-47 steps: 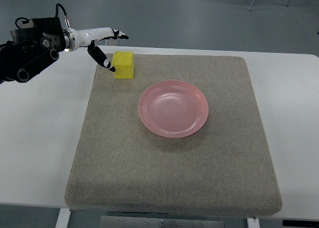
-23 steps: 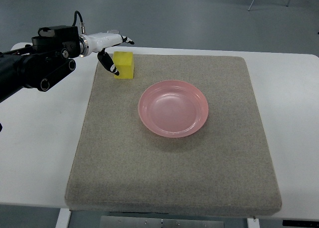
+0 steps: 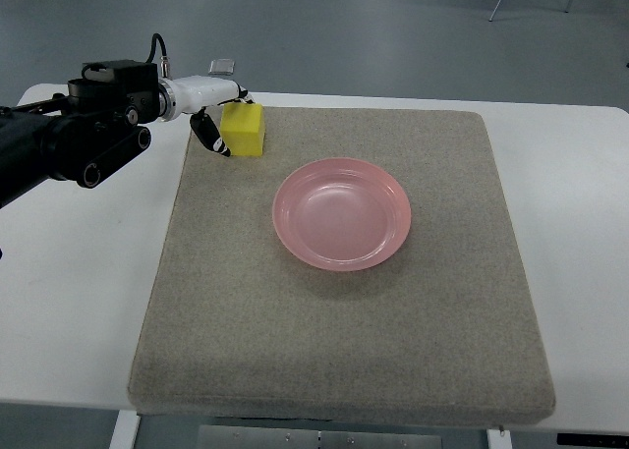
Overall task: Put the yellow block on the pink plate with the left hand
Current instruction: 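Close the left hand fingers around the yellow cube and lift it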
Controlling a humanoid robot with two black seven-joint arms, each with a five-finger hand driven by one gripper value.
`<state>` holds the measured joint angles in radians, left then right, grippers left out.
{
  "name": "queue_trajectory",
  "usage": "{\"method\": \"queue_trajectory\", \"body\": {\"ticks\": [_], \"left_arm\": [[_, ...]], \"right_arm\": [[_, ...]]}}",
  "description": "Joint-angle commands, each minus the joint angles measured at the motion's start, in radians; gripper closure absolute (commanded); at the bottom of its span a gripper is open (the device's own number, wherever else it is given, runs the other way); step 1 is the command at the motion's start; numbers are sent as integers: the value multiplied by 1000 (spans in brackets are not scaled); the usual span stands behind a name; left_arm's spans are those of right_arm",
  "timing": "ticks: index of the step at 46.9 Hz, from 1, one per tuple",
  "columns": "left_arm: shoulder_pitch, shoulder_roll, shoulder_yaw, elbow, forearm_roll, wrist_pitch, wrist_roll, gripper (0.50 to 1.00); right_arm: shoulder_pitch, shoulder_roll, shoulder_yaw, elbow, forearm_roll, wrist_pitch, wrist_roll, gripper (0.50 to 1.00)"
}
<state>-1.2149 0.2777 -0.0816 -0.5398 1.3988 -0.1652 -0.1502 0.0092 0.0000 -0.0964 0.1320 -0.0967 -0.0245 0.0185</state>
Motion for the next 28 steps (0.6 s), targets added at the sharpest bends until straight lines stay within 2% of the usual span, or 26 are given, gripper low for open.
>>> {"method": "queue_trajectory", "body": {"ticks": [1, 5, 9, 15, 20, 28], "left_arm": [[-2, 0, 0, 0, 0, 4, 1, 913], [-8, 3, 0, -2, -1, 26, 1, 945], [-15, 14, -4, -9, -4, 56, 1, 945], [-55, 57, -12, -45, -17, 58, 0, 952], [-78, 103, -13, -146, -24, 47, 0, 975], [-78, 179, -18, -368, -29, 36, -2, 975]], "right_arm": [[0, 0, 0, 0, 0, 0, 0, 576], [0, 0, 0, 0, 0, 0, 0, 576], [0, 0, 0, 0, 0, 0, 0, 576], [0, 0, 0, 0, 0, 0, 0, 576], [0, 0, 0, 0, 0, 0, 0, 576], [0, 0, 0, 0, 0, 0, 0, 576]]}}
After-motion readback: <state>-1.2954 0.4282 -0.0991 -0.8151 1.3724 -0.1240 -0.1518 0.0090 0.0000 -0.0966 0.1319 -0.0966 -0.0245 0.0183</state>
